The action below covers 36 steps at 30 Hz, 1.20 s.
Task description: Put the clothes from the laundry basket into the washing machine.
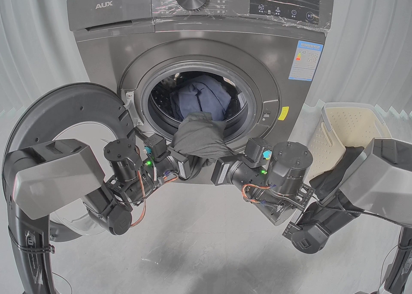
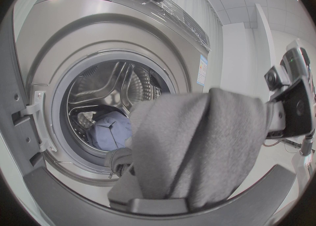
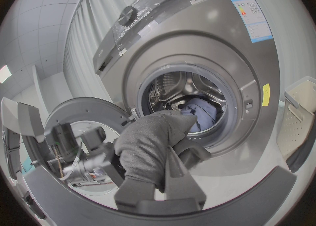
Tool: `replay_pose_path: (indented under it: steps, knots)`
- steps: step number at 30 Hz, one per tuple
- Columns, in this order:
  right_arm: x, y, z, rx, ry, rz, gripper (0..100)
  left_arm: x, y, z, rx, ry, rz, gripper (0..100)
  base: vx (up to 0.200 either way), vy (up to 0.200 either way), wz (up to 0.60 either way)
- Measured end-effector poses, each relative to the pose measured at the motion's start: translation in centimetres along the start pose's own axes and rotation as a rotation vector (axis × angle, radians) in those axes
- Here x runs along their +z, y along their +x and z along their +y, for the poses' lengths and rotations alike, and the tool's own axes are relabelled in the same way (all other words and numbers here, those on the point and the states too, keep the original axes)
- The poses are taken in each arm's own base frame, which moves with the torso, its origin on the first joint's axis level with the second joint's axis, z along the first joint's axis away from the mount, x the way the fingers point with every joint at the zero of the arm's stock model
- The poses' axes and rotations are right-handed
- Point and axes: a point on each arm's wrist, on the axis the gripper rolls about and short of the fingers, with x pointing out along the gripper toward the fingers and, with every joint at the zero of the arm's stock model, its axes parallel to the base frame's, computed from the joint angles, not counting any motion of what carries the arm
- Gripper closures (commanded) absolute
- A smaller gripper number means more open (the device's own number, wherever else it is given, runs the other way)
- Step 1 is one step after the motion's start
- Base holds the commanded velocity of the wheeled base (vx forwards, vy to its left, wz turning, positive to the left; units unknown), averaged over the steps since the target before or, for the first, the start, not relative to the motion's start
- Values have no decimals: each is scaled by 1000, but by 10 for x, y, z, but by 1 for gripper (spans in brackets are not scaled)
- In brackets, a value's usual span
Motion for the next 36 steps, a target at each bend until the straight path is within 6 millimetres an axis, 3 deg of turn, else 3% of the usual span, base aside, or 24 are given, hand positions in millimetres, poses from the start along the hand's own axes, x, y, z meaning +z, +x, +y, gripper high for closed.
replay_pose_path:
  steps: [5, 11, 12, 20, 27, 31, 36]
  knots:
    - [-2, 1, -12, -50, 10, 26, 100, 9, -8, 2, 9, -13, -1, 100, 0, 0, 0]
    - [-4, 1, -11, -49, 10, 25, 100, 17, -13, 0, 11, -14, -6, 100, 0, 0, 0]
    - [-4, 1, -10, -45, 11, 25, 0, 17, -14, 0, 11, -14, -7, 100, 0, 0, 0]
    - [-5, -11, -9, -34, -19, 58, 0, 25, -26, -1, 17, -20, 0, 100, 0, 0, 0]
    - [-17, -58, -25, 13, -105, 209, 0, 35, -60, -11, -4, -42, 54, 100, 0, 0, 0]
    - [-13, -83, -35, 34, -121, 223, 0, 41, -78, -15, -18, -50, 77, 100, 0, 0, 0]
    - [-3, -98, -45, 42, -116, 161, 0, 47, -90, -16, -14, -50, 81, 100, 0, 0, 0]
